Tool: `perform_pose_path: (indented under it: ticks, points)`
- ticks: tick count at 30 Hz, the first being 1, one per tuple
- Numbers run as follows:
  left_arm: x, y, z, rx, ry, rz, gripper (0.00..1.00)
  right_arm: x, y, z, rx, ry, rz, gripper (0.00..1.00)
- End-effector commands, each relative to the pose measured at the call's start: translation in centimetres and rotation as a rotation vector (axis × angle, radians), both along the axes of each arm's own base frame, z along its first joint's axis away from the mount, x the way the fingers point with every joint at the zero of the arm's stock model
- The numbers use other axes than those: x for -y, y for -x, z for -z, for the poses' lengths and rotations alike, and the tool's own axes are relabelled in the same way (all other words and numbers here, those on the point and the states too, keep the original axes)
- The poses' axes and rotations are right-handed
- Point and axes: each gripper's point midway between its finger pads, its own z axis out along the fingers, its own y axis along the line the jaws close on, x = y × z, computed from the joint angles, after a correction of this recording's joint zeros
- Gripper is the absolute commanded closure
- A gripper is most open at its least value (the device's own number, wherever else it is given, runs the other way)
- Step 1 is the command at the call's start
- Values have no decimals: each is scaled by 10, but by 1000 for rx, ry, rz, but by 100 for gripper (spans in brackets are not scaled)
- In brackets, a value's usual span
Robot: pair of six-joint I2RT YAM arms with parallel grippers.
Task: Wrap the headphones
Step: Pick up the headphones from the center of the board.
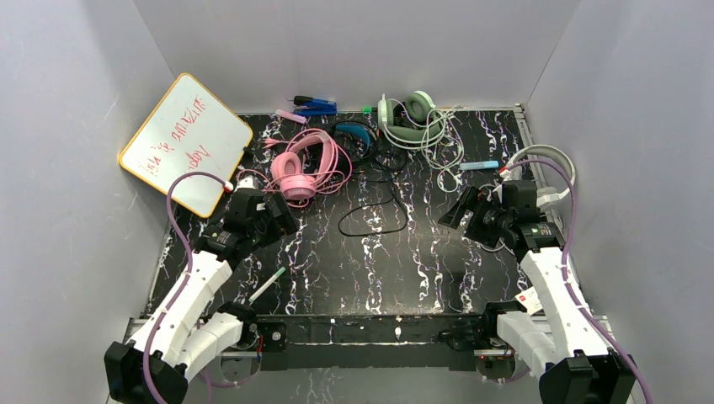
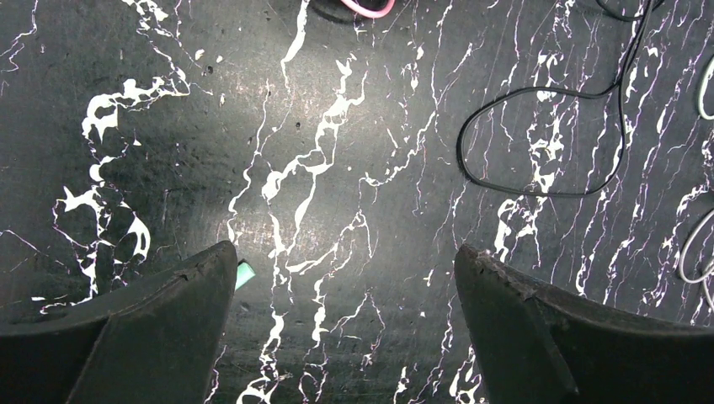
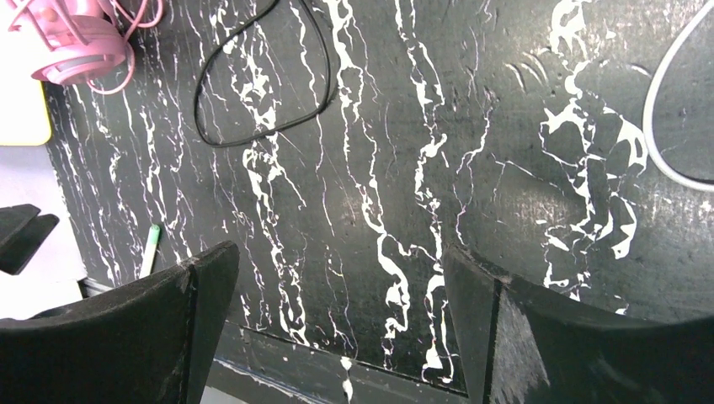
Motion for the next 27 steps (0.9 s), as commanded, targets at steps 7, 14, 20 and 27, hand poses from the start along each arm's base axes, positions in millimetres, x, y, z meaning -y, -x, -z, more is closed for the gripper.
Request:
perform_pose_path:
  ticks: [7,14,20,27]
  points:
    - [3,-16,-28,104,8,14,2,-6,10,0,-40,-52,-3,1]
    - [13,-46,-58,177,-12,60,2,-14,8,-8,-33,-99,-27,1]
    - [29,-67,-78,221,-7,149,2,-29,1,-28,40,-175,-94,1]
    - [37,-99,-89,227,-87,226,2,-34,-19,-36,84,-189,-111,1]
